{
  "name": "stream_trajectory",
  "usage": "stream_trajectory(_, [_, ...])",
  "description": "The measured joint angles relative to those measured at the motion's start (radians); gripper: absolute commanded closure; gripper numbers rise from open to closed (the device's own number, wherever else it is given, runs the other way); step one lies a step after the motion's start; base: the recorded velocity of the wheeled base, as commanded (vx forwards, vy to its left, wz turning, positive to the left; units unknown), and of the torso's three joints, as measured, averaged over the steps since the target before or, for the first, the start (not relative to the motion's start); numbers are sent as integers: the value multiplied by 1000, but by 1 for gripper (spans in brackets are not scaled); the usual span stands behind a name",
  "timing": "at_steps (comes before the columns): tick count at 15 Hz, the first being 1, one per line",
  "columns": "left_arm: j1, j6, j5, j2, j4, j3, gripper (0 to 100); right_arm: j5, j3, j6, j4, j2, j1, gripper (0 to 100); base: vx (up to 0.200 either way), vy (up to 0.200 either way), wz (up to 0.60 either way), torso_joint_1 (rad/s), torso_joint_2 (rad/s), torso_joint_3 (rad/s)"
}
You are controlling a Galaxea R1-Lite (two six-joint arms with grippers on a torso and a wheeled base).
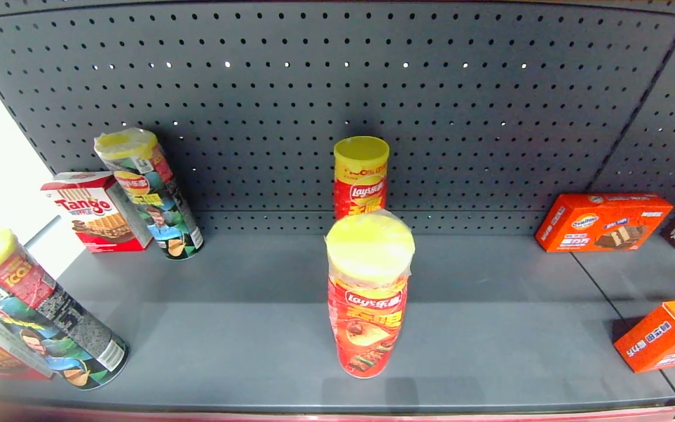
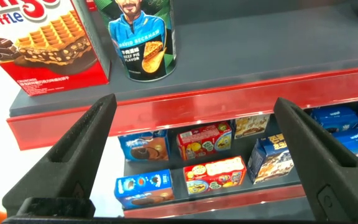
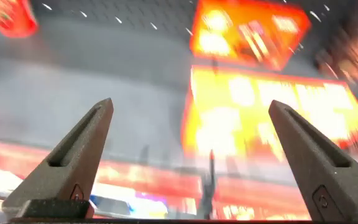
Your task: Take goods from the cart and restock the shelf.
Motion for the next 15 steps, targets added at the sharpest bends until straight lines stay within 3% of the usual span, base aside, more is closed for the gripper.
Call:
stream_trajectory(5, [0,0,0,0,0,0,0,-99,209,96,133,-324,-55,0,0,0,0,0,0,0])
stream_trajectory(8, [0,-1,0,0,0,0,0,-118,230,139,139,-381,0,0,0,0,0,0,0,0])
stream_trajectory(10, [0,-2,1,0,0,0,0,-209,231,170,143,-404,-21,0,0,0,0,0,0,0])
stream_trajectory(13, [0,-3,1,0,0,0,0,-76,233,110,201,-444,-16,0,0,0,0,0,0,0])
stream_trajectory(15, [0,-4,1,0,0,0,0,-90,234,131,203,-456,-14,0,0,0,0,0,0,0])
